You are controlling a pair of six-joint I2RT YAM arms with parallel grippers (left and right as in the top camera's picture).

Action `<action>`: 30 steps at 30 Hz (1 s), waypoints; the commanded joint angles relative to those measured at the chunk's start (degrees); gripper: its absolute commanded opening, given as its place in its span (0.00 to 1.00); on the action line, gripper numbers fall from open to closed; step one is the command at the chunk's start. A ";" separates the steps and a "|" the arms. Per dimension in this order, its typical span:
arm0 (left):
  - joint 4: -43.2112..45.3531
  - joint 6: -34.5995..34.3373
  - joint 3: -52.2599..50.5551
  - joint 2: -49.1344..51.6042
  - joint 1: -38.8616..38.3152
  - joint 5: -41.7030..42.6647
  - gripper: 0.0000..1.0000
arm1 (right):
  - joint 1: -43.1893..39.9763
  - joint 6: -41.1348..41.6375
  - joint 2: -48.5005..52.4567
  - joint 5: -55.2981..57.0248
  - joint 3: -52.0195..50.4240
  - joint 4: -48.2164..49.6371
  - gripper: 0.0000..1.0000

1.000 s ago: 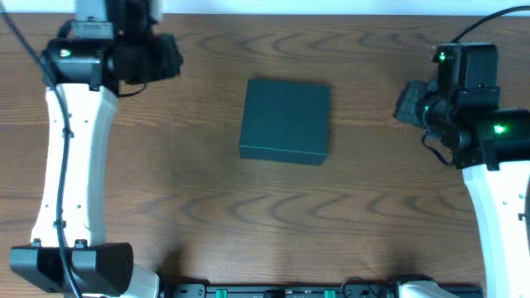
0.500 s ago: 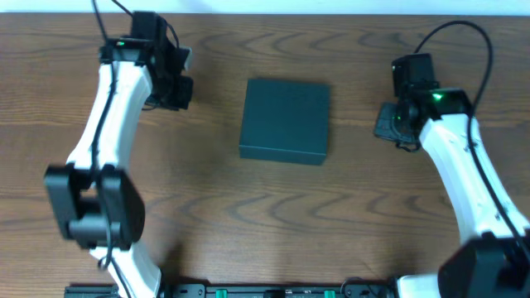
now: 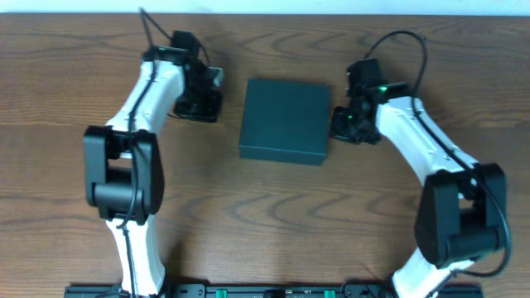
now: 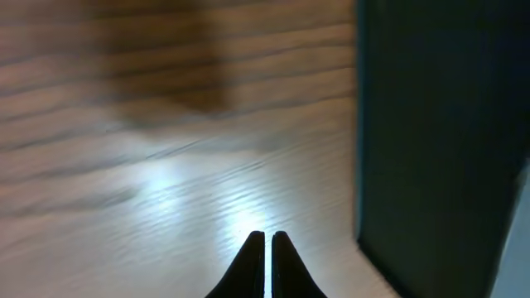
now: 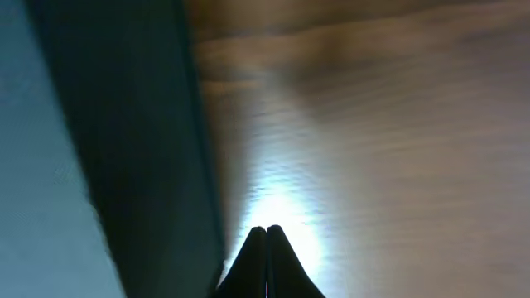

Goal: Pack container
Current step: 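Lower both grippers against the left and right sides of the box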

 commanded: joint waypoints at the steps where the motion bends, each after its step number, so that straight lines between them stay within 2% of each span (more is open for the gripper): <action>1: 0.94 -1.40 0.24 0.96 -2.03 0.52 0.06 | 1.16 1.73 0.90 -0.74 -0.17 1.75 0.01; 6: 2.03 -5.95 0.24 0.96 -3.50 2.91 0.06 | 1.14 3.67 1.11 -3.32 -0.17 4.17 0.01; 10: 2.23 -7.32 0.24 0.96 -4.81 7.17 0.06 | 1.14 4.55 1.11 -5.35 -0.17 6.97 0.02; 21: 4.42 -9.27 0.24 0.96 -8.41 10.54 0.06 | 1.18 6.01 1.14 -8.02 -0.15 12.17 0.01; 30: 12.68 -13.77 0.24 0.96 -8.31 11.13 0.06 | 1.20 8.31 1.22 -10.45 -0.15 18.95 0.02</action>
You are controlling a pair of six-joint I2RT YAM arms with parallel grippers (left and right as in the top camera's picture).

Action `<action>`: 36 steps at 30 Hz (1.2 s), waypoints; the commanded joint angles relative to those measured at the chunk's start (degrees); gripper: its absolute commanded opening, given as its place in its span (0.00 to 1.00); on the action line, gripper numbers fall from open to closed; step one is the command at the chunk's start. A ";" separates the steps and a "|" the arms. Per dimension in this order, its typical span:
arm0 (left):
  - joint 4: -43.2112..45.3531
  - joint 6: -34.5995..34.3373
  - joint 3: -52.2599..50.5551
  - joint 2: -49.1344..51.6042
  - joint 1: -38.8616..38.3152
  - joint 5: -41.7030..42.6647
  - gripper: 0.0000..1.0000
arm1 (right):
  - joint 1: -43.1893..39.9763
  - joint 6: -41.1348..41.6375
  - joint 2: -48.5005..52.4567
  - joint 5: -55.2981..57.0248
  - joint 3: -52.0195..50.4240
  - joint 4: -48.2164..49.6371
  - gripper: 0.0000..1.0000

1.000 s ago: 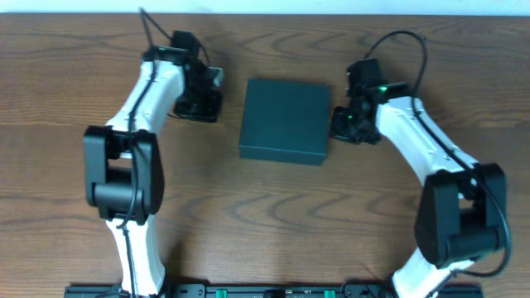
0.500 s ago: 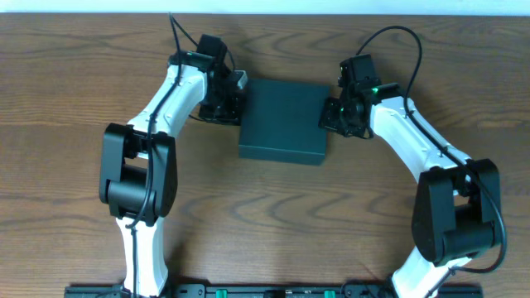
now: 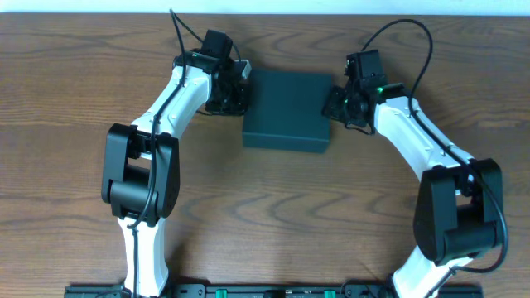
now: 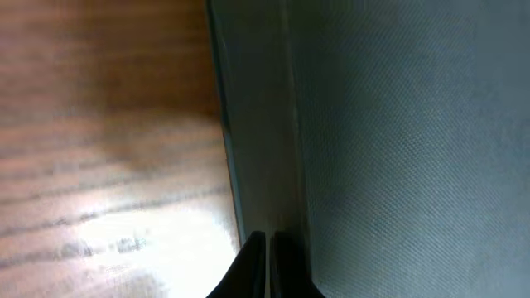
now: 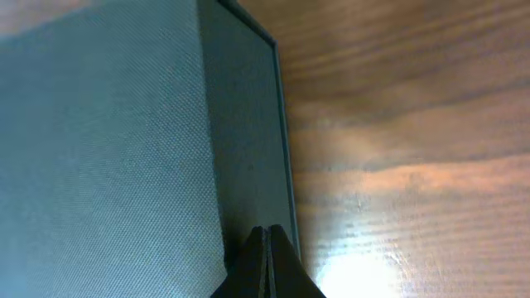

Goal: Pack container

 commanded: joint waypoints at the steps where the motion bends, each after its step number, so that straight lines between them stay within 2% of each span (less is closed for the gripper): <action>1: 1.73 -1.46 0.35 0.31 -1.86 5.90 0.06 | 1.62 2.97 0.50 -6.99 0.20 2.69 0.02; 13: 3.58 -2.49 0.35 0.31 -1.70 0.44 0.06 | 1.68 7.13 3.98 -8.66 0.20 8.79 0.02; 25: 6.23 -5.35 0.35 0.31 -0.37 1.53 0.06 | 1.38 9.53 7.04 -9.31 0.20 13.46 0.02; 36: -0.15 -5.49 0.35 0.31 -0.50 3.13 0.06 | -1.03 11.98 7.04 -12.96 0.28 6.95 0.01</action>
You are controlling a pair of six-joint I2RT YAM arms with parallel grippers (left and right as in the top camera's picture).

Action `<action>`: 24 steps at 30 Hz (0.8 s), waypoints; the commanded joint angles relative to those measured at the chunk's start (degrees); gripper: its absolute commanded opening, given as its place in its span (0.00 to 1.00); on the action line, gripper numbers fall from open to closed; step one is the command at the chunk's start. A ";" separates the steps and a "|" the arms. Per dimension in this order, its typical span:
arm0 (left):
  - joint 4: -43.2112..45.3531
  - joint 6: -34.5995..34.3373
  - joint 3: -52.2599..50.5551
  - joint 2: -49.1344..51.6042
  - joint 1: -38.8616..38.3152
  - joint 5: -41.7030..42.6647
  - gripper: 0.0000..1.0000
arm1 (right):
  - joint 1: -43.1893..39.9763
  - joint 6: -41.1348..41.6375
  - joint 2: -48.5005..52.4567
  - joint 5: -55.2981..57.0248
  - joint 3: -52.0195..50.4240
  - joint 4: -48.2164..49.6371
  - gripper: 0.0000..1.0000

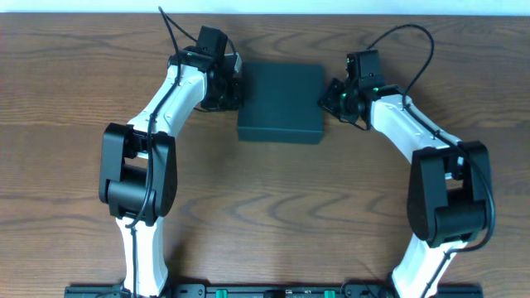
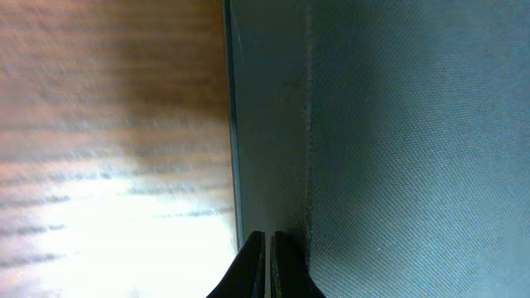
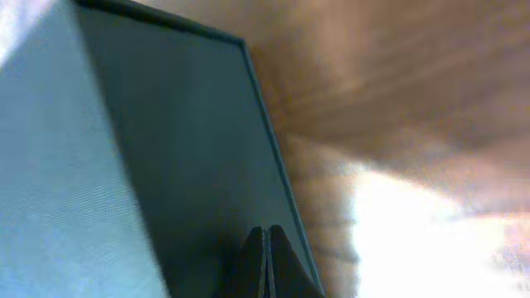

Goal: Pack container

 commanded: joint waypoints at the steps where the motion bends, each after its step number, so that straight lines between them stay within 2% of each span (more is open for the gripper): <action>1: -1.51 -0.39 0.39 0.28 -1.79 5.57 0.06 | 0.76 1.53 0.96 -6.05 0.20 -1.57 0.02; 9: -7.56 -0.35 0.39 0.28 -3.63 8.33 0.06 | 0.98 1.42 0.96 -6.43 0.20 -6.49 0.02; 24: -10.75 0.33 0.39 0.28 -5.66 4.59 0.06 | 1.75 -1.14 0.96 -6.19 0.20 -9.84 0.02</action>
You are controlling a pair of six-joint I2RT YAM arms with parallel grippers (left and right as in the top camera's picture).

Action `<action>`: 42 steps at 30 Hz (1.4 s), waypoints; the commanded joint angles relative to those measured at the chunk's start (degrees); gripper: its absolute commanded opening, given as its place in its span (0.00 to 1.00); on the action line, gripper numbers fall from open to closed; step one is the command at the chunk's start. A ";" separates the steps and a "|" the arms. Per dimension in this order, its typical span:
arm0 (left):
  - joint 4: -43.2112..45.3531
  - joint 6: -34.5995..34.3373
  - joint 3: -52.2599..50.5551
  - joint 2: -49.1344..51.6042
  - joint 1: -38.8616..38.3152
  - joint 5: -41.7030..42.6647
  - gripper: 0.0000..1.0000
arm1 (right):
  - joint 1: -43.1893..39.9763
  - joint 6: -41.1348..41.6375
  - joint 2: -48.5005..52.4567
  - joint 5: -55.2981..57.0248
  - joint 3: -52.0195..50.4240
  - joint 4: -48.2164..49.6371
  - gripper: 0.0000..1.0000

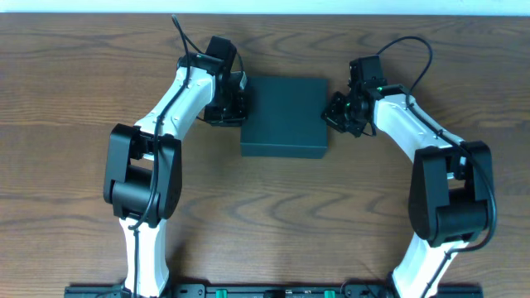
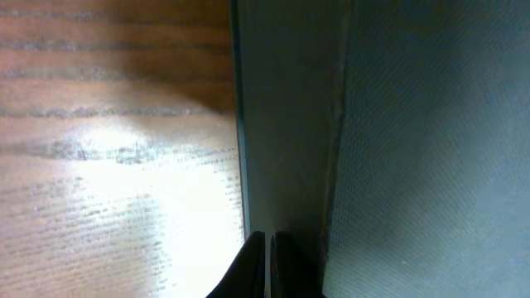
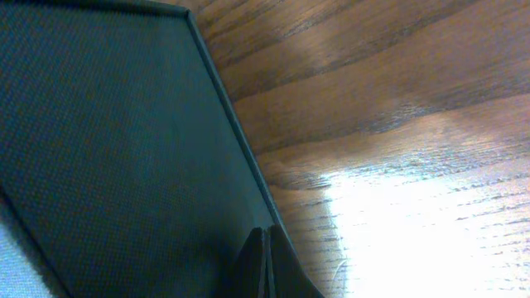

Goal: Pack container

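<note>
A closed dark green box (image 1: 284, 116) lies at the back middle of the wooden table, its lid on. My left gripper (image 1: 236, 108) is shut and pressed against the box's left side wall (image 2: 286, 141), fingertips together at its base (image 2: 266, 238). My right gripper (image 1: 334, 112) is shut too, its tips (image 3: 266, 234) at the foot of the box's right side wall (image 3: 116, 141). Neither gripper holds anything. What is inside the box is hidden.
Bare wooden tabletop (image 1: 265, 215) stretches in front of the box and to both sides. The table's far edge (image 1: 265, 14) runs just behind the box and the two arms.
The box sits slightly nearer the front and a little right. Both shut grippers have come forward with it, still against its left and right sides.
At first both shut grippers stood apart from the box, left one well off to its left. Then both were against its sides. The box then lay a bit farther back, and now it is a little forward again, still squeezed between them.
</note>
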 commanded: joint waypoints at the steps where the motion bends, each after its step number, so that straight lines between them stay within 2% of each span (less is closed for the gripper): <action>1: -1.07 0.46 0.39 0.31 -3.23 5.11 0.06 | 2.51 -0.37 0.96 -4.66 0.20 -0.02 0.01; 20: -4.55 2.84 0.39 0.31 -3.23 -1.20 0.06 | 5.44 -0.37 0.96 -3.54 0.20 -0.61 0.02; 26: -4.57 3.10 0.39 0.31 -2.58 -6.62 0.06 | 5.27 -0.44 0.96 -1.79 0.20 -0.94 0.02; 35: -4.17 3.69 0.42 -0.15 3.72 -7.04 0.06 | 3.69 -4.83 0.70 3.96 0.50 -1.11 0.02; 42: -5.27 5.79 0.42 -1.86 10.03 -8.09 0.06 | -3.78 -9.01 -2.97 9.22 2.08 -4.09 0.02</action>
